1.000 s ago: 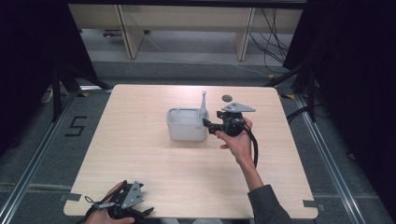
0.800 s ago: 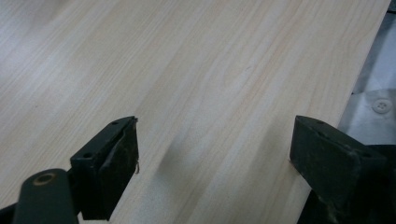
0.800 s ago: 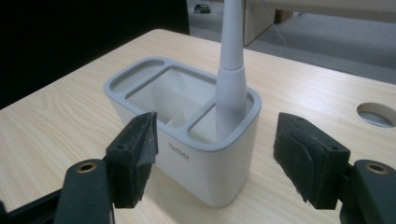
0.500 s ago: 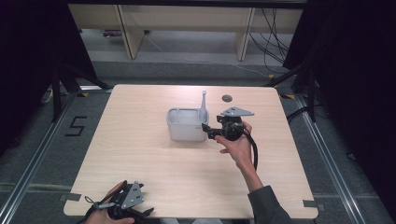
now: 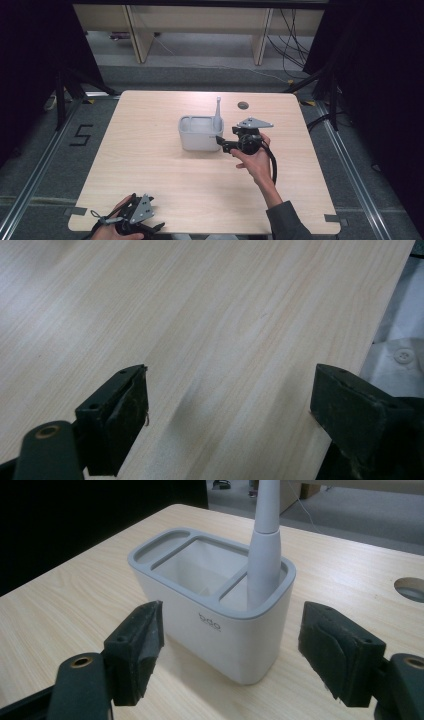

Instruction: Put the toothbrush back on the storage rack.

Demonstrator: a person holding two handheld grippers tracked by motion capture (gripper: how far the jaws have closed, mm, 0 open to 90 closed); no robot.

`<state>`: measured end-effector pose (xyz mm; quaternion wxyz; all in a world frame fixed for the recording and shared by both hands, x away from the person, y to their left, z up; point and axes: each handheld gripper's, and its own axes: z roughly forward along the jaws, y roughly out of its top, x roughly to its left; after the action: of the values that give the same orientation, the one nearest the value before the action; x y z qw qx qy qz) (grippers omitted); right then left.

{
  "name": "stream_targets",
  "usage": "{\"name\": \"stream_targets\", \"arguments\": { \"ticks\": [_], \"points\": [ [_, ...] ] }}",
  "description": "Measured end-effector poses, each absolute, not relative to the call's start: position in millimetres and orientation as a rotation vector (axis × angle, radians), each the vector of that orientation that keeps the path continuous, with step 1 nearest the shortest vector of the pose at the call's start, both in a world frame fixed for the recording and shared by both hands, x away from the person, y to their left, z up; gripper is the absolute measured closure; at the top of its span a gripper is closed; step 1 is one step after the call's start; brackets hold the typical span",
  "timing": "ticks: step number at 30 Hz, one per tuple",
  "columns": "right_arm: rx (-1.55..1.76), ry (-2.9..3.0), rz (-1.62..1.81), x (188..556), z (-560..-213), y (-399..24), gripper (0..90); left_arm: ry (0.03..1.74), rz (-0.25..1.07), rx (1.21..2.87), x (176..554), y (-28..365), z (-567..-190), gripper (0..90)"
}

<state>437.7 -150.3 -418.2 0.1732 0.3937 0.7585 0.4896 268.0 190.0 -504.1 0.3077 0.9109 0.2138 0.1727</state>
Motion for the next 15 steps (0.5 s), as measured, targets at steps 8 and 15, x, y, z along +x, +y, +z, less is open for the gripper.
{"name": "stream_targets", "arguments": {
  "ticks": [8, 15],
  "points": [
    [1.133, 2.162, 1.382, 431.6, -419.7, -150.6, 25.6, 0.563, 0.459, 2.410, 268.5, 190.1, -504.2, 15.3],
    [1.128, 2.173, 1.349, 428.2, -424.1, -148.6, 24.9, 0.569, 0.457, 2.408, 268.6, 190.3, -504.3, 15.2]
  ]
}}
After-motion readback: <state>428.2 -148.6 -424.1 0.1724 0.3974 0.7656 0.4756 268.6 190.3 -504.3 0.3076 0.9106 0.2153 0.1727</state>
